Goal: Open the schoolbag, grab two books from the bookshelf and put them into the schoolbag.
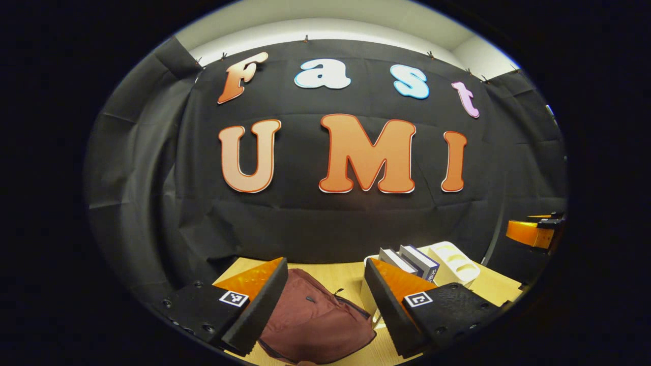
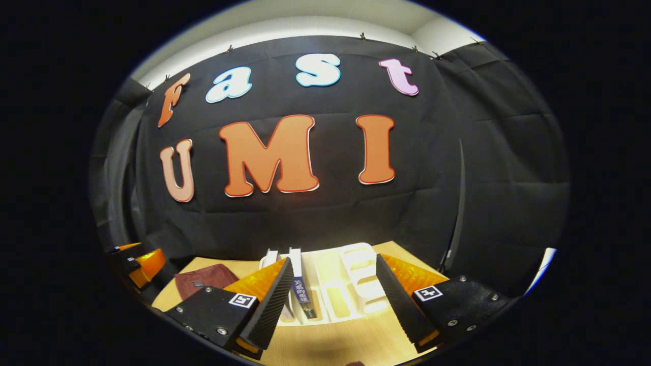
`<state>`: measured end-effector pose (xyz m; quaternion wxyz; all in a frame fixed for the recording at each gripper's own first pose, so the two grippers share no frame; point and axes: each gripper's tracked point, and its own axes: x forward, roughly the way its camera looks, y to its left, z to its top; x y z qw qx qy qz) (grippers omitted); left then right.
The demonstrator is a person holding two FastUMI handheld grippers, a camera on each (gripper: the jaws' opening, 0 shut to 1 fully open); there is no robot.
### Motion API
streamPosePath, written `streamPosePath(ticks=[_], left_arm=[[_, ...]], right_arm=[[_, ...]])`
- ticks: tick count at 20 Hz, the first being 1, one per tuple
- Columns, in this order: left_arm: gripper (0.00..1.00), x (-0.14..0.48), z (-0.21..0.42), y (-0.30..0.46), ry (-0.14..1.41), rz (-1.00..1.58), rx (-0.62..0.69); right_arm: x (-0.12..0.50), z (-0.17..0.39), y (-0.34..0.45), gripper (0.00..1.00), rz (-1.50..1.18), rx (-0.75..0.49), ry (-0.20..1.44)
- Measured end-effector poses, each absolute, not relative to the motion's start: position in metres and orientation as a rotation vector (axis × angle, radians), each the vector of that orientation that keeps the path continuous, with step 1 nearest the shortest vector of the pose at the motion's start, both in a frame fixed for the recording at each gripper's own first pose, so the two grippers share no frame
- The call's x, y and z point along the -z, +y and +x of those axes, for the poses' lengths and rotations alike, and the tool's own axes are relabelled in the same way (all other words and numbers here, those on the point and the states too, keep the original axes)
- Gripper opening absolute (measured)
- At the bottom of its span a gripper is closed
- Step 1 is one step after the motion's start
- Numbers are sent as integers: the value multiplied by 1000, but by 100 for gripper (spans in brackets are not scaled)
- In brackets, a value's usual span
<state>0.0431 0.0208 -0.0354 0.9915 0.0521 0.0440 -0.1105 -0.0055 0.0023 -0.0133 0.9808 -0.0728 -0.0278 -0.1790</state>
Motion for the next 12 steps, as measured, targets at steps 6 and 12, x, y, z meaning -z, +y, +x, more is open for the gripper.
streamPosePath(ticks=[6, 12], left_arm=[[95, 30, 33, 51, 59, 50, 87], [95, 36, 30, 40, 23, 45, -25]], right_arm=[[15, 32, 24, 96, -118, 189, -39], [14, 39, -8, 96, -165, 101, 7]])
